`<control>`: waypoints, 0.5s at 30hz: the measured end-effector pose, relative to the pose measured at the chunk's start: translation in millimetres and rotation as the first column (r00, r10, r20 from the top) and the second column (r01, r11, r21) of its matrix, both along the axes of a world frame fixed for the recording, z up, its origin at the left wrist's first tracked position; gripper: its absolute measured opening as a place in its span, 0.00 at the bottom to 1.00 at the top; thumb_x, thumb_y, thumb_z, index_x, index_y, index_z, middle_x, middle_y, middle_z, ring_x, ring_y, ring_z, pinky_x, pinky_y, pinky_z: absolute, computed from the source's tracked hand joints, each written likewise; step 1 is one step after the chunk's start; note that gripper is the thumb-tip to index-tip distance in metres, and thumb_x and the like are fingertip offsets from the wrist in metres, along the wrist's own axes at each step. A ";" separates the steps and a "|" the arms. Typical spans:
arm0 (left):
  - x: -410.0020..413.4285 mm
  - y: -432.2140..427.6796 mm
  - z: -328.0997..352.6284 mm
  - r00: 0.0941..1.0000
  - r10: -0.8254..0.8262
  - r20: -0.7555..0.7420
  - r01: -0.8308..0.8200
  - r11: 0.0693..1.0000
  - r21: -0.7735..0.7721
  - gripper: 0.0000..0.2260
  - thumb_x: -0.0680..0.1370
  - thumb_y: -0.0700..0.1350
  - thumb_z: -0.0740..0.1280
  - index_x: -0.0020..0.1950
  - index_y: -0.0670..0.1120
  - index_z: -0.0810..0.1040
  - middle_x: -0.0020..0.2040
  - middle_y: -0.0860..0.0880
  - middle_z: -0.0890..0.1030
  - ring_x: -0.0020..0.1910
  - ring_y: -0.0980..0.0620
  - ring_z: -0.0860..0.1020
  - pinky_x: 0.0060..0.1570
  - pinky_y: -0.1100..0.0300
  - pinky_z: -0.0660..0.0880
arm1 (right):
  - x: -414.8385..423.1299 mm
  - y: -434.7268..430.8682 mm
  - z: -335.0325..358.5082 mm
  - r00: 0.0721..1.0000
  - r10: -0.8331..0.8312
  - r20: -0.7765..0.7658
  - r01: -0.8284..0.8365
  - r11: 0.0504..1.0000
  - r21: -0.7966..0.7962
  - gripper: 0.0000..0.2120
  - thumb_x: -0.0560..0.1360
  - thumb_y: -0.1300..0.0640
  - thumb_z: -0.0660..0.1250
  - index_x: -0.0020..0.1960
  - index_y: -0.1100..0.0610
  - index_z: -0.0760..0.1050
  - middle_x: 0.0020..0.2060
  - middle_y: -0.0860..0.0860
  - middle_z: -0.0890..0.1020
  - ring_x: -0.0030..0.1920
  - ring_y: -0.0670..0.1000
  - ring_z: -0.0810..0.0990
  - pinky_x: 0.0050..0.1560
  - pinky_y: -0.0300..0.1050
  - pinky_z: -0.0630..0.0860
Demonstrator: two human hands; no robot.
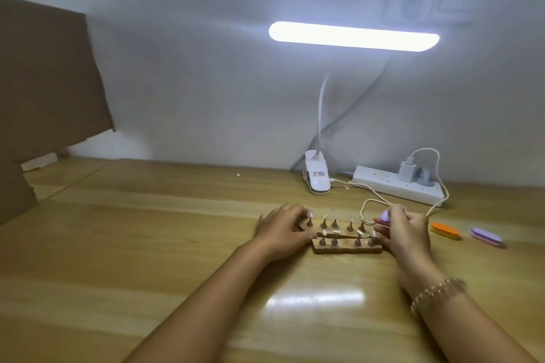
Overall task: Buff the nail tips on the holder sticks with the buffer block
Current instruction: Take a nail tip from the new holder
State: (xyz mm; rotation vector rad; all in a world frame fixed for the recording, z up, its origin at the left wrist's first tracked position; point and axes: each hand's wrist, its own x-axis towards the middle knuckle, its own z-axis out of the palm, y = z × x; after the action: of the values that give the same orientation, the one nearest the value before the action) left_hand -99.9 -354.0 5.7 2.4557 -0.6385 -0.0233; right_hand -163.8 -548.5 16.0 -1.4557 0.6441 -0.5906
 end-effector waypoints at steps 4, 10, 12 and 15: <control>-17.3 8.3 -4.4 0.998 0.045 -0.043 -0.052 0.983 -0.177 0.13 0.78 0.43 0.64 0.63 0.46 0.69 0.63 0.50 0.70 0.61 0.50 0.75 0.65 0.52 0.71 | -13.4 -7.2 -2.1 0.990 0.119 0.075 -0.121 0.992 0.024 0.07 0.77 0.62 0.57 0.47 0.63 0.72 0.41 0.56 0.77 0.35 0.53 0.78 0.44 0.54 0.81; -29.7 10.7 -9.6 1.000 -0.001 0.023 0.005 0.982 -0.190 0.08 0.75 0.45 0.70 0.53 0.54 0.76 0.56 0.56 0.77 0.54 0.57 0.78 0.60 0.54 0.75 | -24.3 -1.8 -1.2 0.943 0.304 0.138 -0.310 0.950 0.028 0.03 0.78 0.64 0.60 0.51 0.61 0.68 0.44 0.55 0.79 0.51 0.52 0.81 0.53 0.49 0.78; -28.9 7.8 -8.8 0.999 0.002 0.048 0.006 0.984 -0.177 0.08 0.75 0.49 0.71 0.53 0.56 0.76 0.55 0.57 0.78 0.54 0.57 0.78 0.59 0.53 0.75 | -24.9 -2.3 0.5 0.928 0.344 0.142 -0.354 0.934 0.052 0.04 0.80 0.64 0.60 0.54 0.62 0.69 0.49 0.57 0.81 0.54 0.52 0.82 0.52 0.44 0.78; -28.1 6.9 -10.6 0.996 -0.028 0.082 0.043 0.982 -0.185 0.07 0.76 0.51 0.71 0.51 0.59 0.75 0.52 0.58 0.79 0.51 0.58 0.77 0.56 0.54 0.76 | -24.8 -6.4 3.3 0.899 0.416 0.136 -0.429 0.900 0.077 0.08 0.81 0.63 0.59 0.58 0.66 0.69 0.52 0.60 0.82 0.55 0.52 0.82 0.51 0.42 0.77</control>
State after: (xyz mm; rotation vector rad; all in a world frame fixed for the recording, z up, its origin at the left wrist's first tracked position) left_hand -128.1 -347.1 -4.9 2.2733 -0.6873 0.1153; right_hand -188.6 -554.9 19.2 -1.3940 0.2460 -0.2907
